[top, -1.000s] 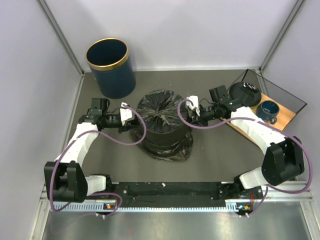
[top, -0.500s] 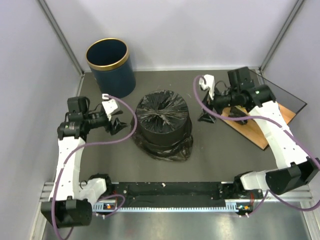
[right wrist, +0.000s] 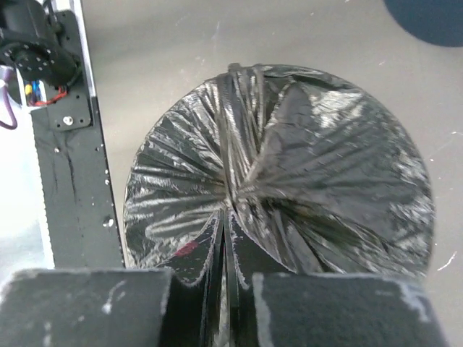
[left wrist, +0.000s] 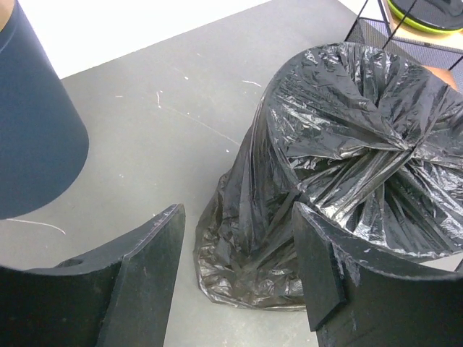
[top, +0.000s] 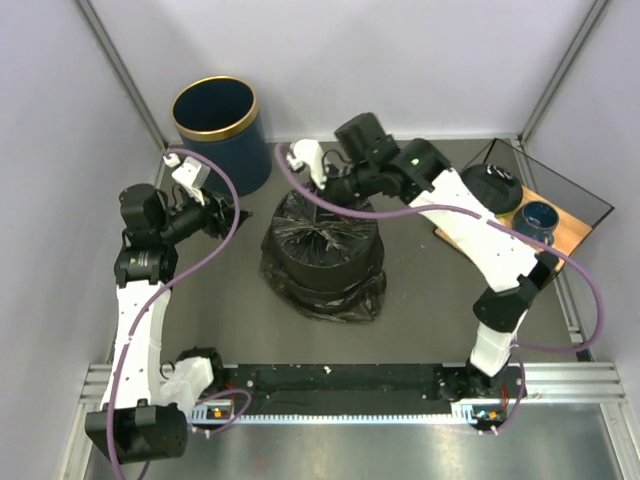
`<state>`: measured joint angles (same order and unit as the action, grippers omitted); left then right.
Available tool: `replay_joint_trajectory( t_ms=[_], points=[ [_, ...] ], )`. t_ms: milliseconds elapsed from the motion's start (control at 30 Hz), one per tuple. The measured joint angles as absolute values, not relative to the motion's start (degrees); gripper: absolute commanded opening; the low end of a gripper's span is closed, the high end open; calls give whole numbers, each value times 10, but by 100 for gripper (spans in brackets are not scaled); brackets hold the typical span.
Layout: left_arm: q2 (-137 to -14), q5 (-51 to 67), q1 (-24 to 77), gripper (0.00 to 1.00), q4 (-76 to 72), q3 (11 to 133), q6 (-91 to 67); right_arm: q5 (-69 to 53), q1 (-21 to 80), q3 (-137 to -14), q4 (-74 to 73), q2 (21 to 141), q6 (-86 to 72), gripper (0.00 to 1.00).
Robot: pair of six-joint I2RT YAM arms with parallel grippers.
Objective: Put the trash bags into the trash bin
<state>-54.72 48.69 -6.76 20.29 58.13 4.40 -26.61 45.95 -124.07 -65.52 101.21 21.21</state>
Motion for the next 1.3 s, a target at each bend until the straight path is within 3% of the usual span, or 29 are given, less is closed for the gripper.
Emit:
replay_joint_trajectory(
  t_ms=[267,700,1300],
  points=[
    [-481,465,-68,67,172,532,-7,-176,493,-1187,-651,1061,211,0],
    [-458,456,-68,67,154,498,-39,-164,478,-912,-485,1093,217,0],
    [-463,461,-68,68,149,501,-57,-198,468,-861,-407,1082,199,0]
  ],
)
